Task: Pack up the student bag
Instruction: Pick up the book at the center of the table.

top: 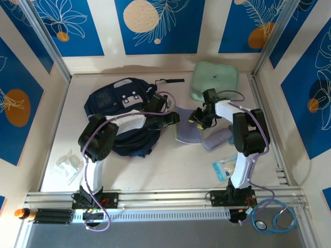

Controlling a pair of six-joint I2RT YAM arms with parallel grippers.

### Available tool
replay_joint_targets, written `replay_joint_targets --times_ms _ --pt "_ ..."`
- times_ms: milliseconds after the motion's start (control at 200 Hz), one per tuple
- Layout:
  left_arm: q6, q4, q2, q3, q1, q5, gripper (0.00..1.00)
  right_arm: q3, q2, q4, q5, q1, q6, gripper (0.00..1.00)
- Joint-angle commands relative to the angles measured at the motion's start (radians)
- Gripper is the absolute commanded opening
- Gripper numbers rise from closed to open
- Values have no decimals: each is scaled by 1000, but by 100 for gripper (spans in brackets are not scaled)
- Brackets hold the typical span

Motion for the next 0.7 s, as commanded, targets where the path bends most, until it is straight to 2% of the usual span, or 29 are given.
replay_joint_targets --times_ms 0,235,470,695 --pt "0 64 -10 11 -21 79 37 -44 29 1 -35 13 19 51" --pt "-10 63 17 39 -25 113 34 -49 35 1 -30 14 29 49" --pt "2 5 24 57 -25 72 28 -48 32 -6 -21 14 30 47" --pt "35 -56 -5 61 -19 13 10 -81 -25 34 -23 13 35 49"
